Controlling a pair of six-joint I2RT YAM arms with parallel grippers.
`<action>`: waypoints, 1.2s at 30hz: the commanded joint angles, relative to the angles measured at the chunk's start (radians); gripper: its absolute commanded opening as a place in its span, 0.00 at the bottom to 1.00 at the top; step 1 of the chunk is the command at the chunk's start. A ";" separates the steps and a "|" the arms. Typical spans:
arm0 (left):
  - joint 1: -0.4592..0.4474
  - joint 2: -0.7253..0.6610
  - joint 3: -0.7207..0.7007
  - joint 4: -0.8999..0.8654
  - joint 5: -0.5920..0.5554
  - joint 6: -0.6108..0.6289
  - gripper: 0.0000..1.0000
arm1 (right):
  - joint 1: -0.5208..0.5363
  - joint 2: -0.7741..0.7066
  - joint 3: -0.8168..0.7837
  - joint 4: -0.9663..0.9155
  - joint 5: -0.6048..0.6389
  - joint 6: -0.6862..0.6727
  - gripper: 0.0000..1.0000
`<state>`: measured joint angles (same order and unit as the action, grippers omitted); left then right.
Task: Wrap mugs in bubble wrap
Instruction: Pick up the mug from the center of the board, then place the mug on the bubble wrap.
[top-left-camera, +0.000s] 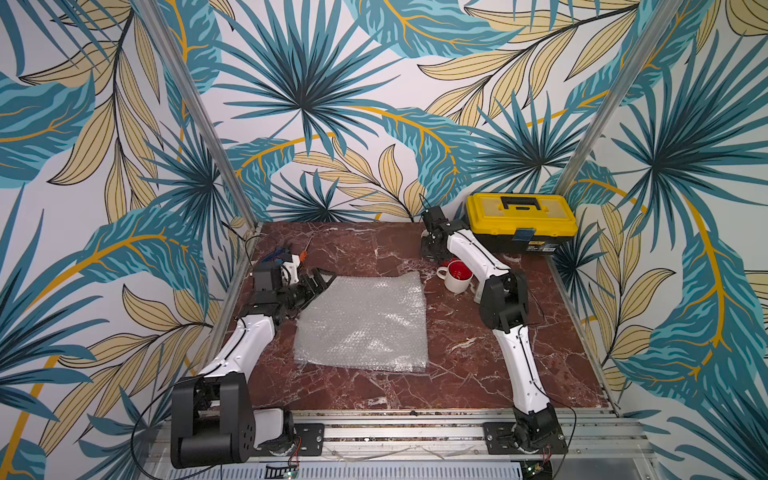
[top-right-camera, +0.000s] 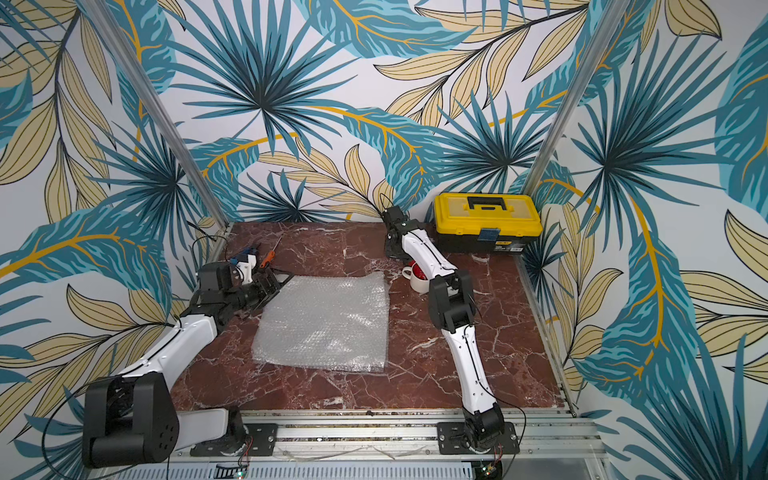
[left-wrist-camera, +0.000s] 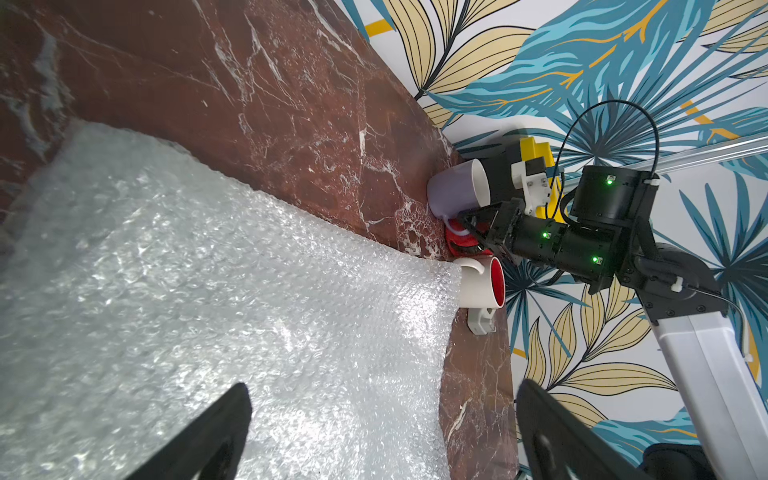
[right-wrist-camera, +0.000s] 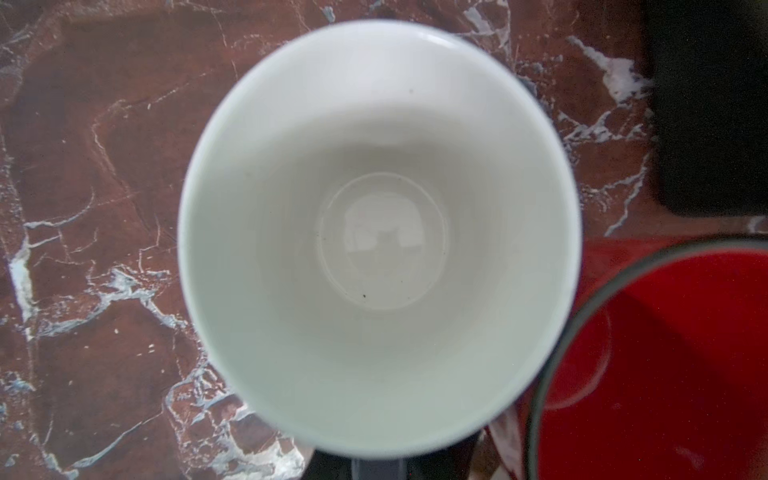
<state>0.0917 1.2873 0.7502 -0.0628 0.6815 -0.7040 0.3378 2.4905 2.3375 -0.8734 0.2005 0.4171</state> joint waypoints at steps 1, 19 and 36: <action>0.014 0.013 -0.023 0.019 0.000 0.018 1.00 | -0.004 0.005 0.019 -0.012 0.004 -0.010 0.08; -0.171 -0.185 0.108 -0.398 -0.281 0.096 1.00 | 0.133 -0.443 -0.232 0.039 0.163 0.055 0.00; -0.192 -0.420 -0.114 -0.406 -0.262 -0.083 1.00 | 0.643 -0.581 -0.584 0.110 0.274 0.510 0.00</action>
<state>-0.1150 0.9051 0.6838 -0.4698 0.4091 -0.7677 0.9459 1.9022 1.7771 -0.8291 0.4183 0.7902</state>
